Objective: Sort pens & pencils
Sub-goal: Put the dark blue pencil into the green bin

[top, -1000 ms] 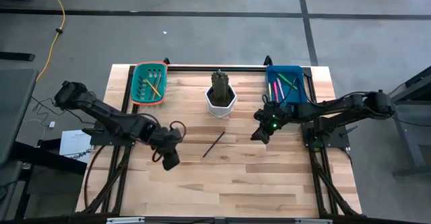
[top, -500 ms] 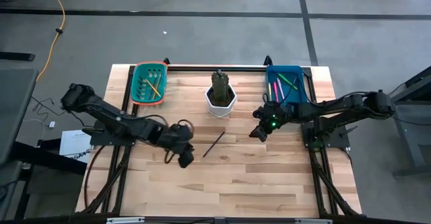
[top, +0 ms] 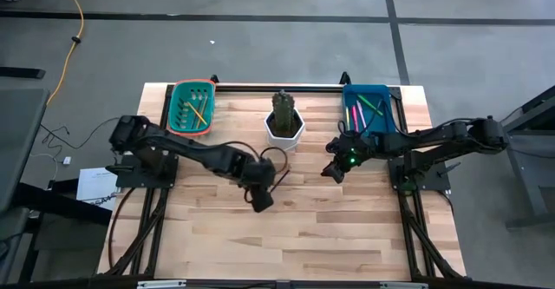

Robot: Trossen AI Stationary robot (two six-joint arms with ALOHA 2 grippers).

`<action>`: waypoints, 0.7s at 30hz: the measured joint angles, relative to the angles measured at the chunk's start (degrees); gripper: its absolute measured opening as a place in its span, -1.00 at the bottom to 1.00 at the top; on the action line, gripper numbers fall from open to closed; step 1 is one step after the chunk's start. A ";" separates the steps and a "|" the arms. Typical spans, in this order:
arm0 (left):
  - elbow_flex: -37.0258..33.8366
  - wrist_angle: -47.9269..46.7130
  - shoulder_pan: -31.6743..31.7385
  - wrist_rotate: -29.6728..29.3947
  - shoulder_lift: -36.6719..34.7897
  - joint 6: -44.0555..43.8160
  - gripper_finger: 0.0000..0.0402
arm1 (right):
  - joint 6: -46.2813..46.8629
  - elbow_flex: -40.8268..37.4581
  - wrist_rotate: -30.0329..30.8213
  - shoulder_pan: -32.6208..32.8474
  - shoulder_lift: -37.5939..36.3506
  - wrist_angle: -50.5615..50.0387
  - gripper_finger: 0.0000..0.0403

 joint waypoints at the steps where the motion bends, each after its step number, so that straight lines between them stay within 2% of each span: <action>1: 0.92 -0.67 0.56 0.91 0.60 0.01 -0.79 | -0.43 0.00 0.03 0.00 0.00 0.00 -0.39; 10: 8.36 -10.10 2.08 3.47 7.64 -3.43 -0.79 | -3.74 0.00 -0.53 -0.03 0.00 -1.76 -0.39; 21: 12.19 -11.05 2.10 4.45 13.56 -10.90 -0.79 | -7.45 0.00 -1.97 -1.74 0.00 -3.92 -0.39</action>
